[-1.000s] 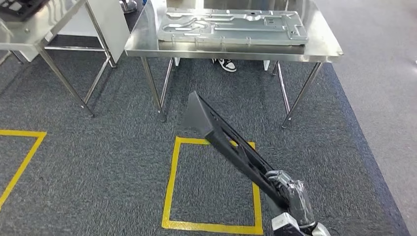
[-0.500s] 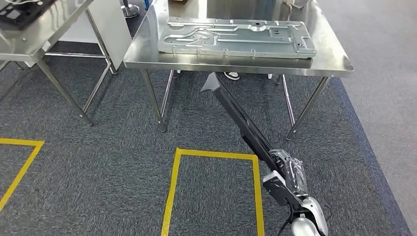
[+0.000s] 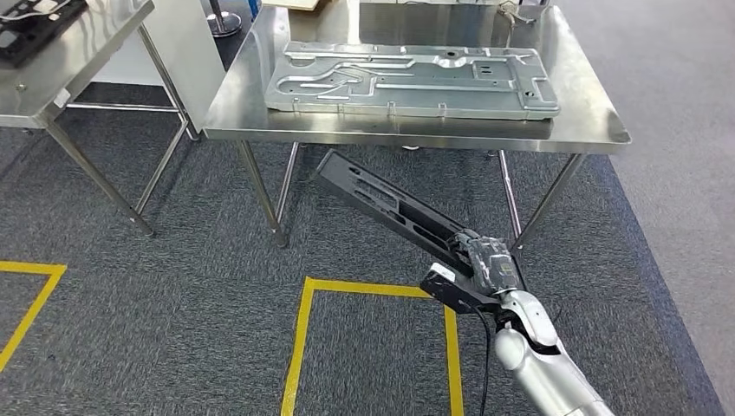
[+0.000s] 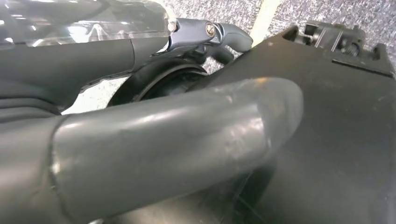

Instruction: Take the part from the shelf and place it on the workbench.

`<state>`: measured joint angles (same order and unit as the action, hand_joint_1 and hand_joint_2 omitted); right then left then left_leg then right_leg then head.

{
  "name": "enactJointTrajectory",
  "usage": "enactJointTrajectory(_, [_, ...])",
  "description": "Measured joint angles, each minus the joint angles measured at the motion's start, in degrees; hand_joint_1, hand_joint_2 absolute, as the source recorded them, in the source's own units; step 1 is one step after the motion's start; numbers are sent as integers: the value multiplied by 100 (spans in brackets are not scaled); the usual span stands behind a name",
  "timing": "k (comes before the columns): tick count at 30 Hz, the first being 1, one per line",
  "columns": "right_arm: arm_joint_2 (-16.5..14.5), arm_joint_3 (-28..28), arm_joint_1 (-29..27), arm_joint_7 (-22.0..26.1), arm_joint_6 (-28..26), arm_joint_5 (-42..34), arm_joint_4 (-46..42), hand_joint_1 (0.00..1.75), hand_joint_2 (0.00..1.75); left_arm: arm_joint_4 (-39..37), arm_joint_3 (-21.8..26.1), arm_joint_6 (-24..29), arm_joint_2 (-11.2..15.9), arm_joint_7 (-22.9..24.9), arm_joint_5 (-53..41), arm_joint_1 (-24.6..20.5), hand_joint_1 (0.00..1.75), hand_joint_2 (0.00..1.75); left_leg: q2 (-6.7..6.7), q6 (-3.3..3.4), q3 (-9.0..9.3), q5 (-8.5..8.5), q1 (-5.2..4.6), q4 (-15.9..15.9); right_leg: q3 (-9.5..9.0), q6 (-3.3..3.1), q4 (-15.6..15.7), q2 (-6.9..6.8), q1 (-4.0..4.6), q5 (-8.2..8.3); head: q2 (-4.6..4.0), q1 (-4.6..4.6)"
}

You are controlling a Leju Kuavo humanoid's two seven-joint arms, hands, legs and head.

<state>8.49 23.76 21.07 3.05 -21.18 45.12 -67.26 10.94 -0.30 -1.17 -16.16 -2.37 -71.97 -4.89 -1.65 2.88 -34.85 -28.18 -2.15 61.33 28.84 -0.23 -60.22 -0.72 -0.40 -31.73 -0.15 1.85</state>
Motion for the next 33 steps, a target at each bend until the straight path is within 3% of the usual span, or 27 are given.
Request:
enactJointTrajectory(2, [3,215,250,-129,126,145,112,175,175,10,-21,-44,-19,23,-50,-12,0,0,-20,57,144,20,34,-91,-19,57,-123,14,-1,6,0,-1])
enactJointTrajectory(4, [0,412,530,-244,240,236,195,175,175,15,-49,-93,-37,46,-94,-17,0,0,-36,100,318,7,78,-180,179,105,-492,21,-4,51,0,0])
enactJointTrajectory(6, [-14,589,799,-350,375,283,283,175,175,16,-87,-128,-55,61,-134,-15,0,0,-54,112,451,-45,107,-258,657,151,-1068,19,-27,-44,0,-1])
enactJointTrajectory(8, [-25,763,1012,-437,517,307,370,175,175,16,-125,-161,-64,65,-171,-8,0,0,-104,94,611,-148,137,-322,1146,190,-1439,18,-63,-289,0,-1])
enactJointTrajectory(9, [-25,838,1094,-468,576,312,408,175,175,16,-134,-175,-66,65,-182,-2,0,0,-138,76,715,-217,155,-348,1298,202,-1416,16,-77,-358,0,-1])
enactJointTrajectory(10, [-25,902,1171,-488,630,315,439,175,175,16,-139,-186,-67,65,-188,9,0,0,-170,55,835,-298,174,-368,1377,207,-1239,15,-87,-318,0,-1])
enactJointTrajectory(11, [-25,958,1249,-503,680,321,465,175,175,16,-142,-194,-67,67,-191,21,0,0,-192,31,957,-389,190,-381,1402,204,-941,9,-91,-98,0,-1])
enactJointTrajectory(13, [-26,1058,1404,-530,804,361,541,175,175,12,-145,-202,-67,73,-194,49,0,0,-216,-25,1164,-591,200,-398,1402,177,-281,-28,-73,751,0,1])
enactJointTrajectory(14, [-30,1113,1471,-547,885,402,578,175,175,11,-147,-205,-67,77,-198,58,0,0,-219,-63,1247,-684,198,-430,1386,156,-98,-33,-55,1066,0,3])
enactJointTrajectory(15, [-33,1170,1519,-566,961,454,611,175,175,10,-150,-210,-66,81,-200,64,0,0,-215,-101,1327,-741,196,-466,1361,126,-11,-36,-43,1218,0,0])
enactJointTrajectory(16, [-36,1233,1567,-581,1024,505,626,175,175,12,-152,-215,-65,84,-201,63,0,0,-200,-142,1369,-727,194,-475,1305,89,-30,-25,-36,1125,0,-3])
enactJointTrajectory(18, [3,1365,1661,-606,1092,587,630,175,175,15,-154,-223,-63,90,-198,45,0,0,-124,-214,1237,-495,188,-87,1144,2,35,-26,-55,1002,0,-12])
enactJointTrajectory(20, [103,1482,1766,-619,1113,617,630,175,175,20,-154,-223,-62,87,-196,-1,0,0,-26,-272,744,-308,178,713,923,-61,133,-47,-60,868,0,-10])
enactJointTrajectory(21, [162,1532,1795,-625,1117,622,631,175,175,22,-154,-222,-62,84,-195,-28,0,0,10,-289,489,-400,173,1037,795,-76,175,-61,-52,786,0,-10])
enactJointTrajectory(22, [214,1579,1807,-626,1123,625,634,175,175,24,-154,-222,-62,79,-191,-49,0,0,26,-300,287,-648,168,1218,656,-85,211,-73,-44,697,0,-10])
enactJointTrajectory(24, [295,1664,1804,-627,1132,628,637,175,175,26,-154,-221,-62,73,-184,-79,0,0,30,-303,69,-1220,154,1191,362,-89,257,-86,-30,504,0,-10])
enactJointTrajectory(25, [316,1696,1804,-627,1135,629,639,175,175,27,-154,-220,-63,71,-182,-86,0,0,29,-293,21,-1346,145,1023,213,-88,268,-87,-26,401,0,-10])
enactJointTrajectory(26, [329,1722,1804,-628,1144,630,639,175,175,26,-154,-220,-62,70,-182,-87,0,0,27,-272,-9,-1223,136,767,71,-85,273,-88,-22,296,0,-10])
enactJointTrajectory(29, [339,1828,1788,-642,1217,672,665,175,175,19,-154,-208,-52,70,-178,-58,0,0,17,-159,-94,99,81,-19,-221,-31,263,-75,4,20,0,-12])
enactJointTrajectory(30, [340,1869,1788,-651,1247,700,661,175,175,21,-154,-203,-53,71,-176,-56,0,0,15,-117,-104,353,63,-127,-274,2,255,-68,7,-41,0,-11])
enactJointTrajectory(31, [340,1903,1811,-665,1277,726,640,175,175,23,-154,-198,-59,78,-176,-62,0,0,15,-79,-81,347,47,-150,-308,36,217,-45,8,-58,0,-10])
enactJointTrajectory(33, [342,1936,1913,-692,1317,769,545,175,175,32,-154,-198,-87,93,-178,-64,0,0,-3,-25,79,296,76,-256,-196,88,-30,-28,-6,31,0,-9])
